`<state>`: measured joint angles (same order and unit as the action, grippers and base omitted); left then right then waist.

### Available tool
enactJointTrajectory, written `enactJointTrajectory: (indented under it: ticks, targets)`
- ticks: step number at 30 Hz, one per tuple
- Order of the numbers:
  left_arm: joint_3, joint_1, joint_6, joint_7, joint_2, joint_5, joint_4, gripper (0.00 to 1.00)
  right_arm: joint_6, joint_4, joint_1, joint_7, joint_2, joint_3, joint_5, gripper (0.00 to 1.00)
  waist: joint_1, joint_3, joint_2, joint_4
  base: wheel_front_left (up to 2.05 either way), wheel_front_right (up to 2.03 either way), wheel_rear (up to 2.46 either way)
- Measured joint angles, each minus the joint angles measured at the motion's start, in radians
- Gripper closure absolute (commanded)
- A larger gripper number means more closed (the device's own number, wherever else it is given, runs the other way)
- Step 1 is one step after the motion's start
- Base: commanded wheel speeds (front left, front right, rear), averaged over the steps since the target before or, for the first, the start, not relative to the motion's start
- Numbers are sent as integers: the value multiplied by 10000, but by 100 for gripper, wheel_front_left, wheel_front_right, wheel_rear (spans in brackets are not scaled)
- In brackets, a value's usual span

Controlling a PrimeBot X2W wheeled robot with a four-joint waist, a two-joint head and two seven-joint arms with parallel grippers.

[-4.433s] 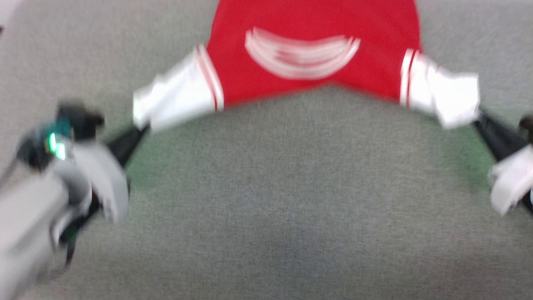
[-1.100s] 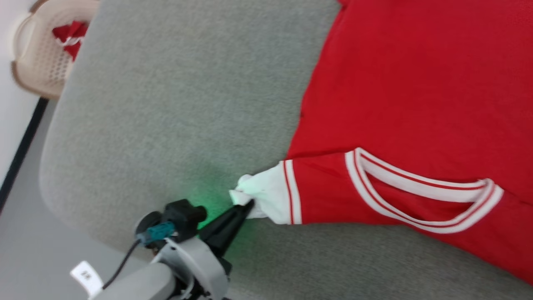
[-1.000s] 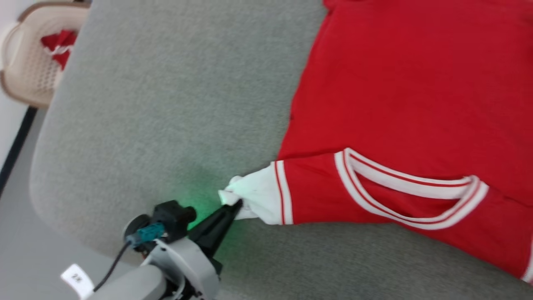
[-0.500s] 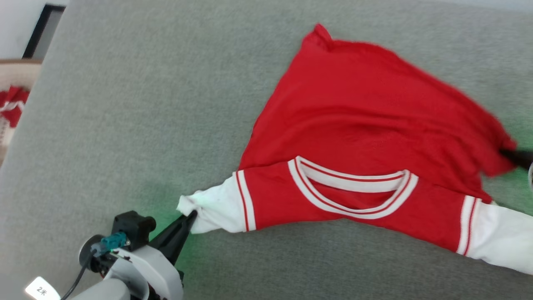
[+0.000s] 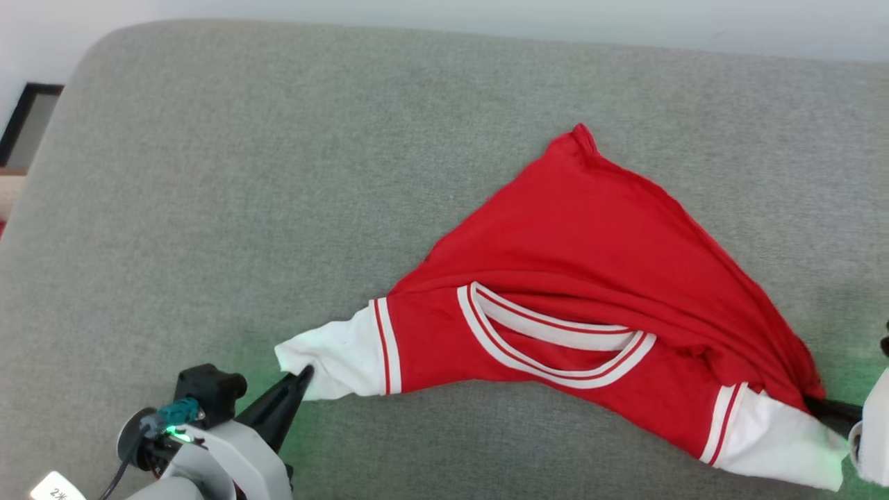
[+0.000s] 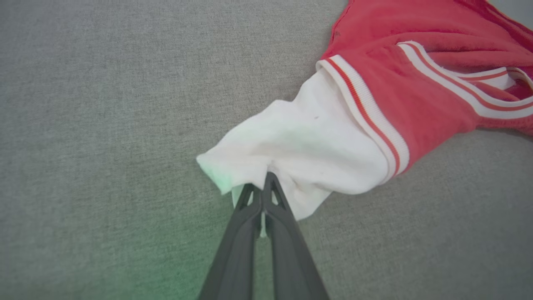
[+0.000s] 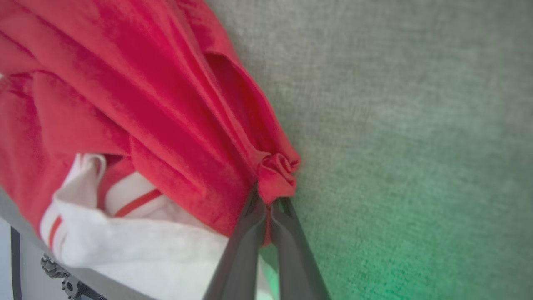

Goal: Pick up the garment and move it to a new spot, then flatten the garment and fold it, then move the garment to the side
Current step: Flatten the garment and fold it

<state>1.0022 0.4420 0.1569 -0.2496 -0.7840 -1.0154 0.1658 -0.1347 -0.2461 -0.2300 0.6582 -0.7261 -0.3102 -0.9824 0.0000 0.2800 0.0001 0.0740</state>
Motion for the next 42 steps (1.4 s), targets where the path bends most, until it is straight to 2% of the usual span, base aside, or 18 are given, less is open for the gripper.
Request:
enactJointTrajectory:
  ticks: [5, 6, 7, 8, 14, 20, 24, 28, 33, 42]
  targets:
    - [0, -24, -75, 0, -12, -42, 98, 100, -12, -238, 301, -176, 834, 612, 646, 100, 0, -99, 0, -174, 0, 0, 0]
    - [0, -25, -77, 0, -12, -44, 111, 100, -13, -307, 331, -272, 991, 740, 780, 79, 0, -111, 0, -195, 0, 0, 0]
    - [0, -26, -79, 0, -10, -52, 125, 100, -13, -336, 360, -324, 1126, 840, 899, 25, 0, -119, 0, -213, 0, 0, 0]
    - [-4, -25, -88, -2, -10, -69, 132, 100, -13, -330, 361, -322, 1212, 894, 1028, 0, 0, -123, 0, -225, 0, 0, 0]
    - [-33, -45, -119, -15, -12, -81, 178, 100, -59, 606, 646, 50, 1544, 1421, 1335, 0, 0, -137, -1, -266, 0, 0, 0]
    - [-36, -88, -115, -33, 105, -88, 153, 100, 33, 2376, 724, 621, 1553, 2355, 1845, 0, 0, -158, 0, -191, 0, 0, 0]
    - [21, -74, -115, -31, 261, -52, 125, 100, 33, 3390, 226, 1085, 1705, 2702, 2220, 0, 0, -144, 0, -31, 0, 0, 0]
    - [117, 66, -163, -13, 462, 82, 109, 100, 33, 3860, -809, 1030, 1728, 2351, 2692, 0, 0, -104, 0, 235, 0, 0, 0]
    - [249, 335, -270, 35, 786, 259, 169, 100, 33, 2819, -2647, 140, 1693, 1024, 3168, 0, 0, 4, 0, 651, 0, 0, 0]
    - [523, 895, -675, 88, 1570, 512, 614, 100, 33, -922, -5991, -1198, 1718, -1967, 3129, 0, 0, 345, 0, 1548, 0, 0, 0]
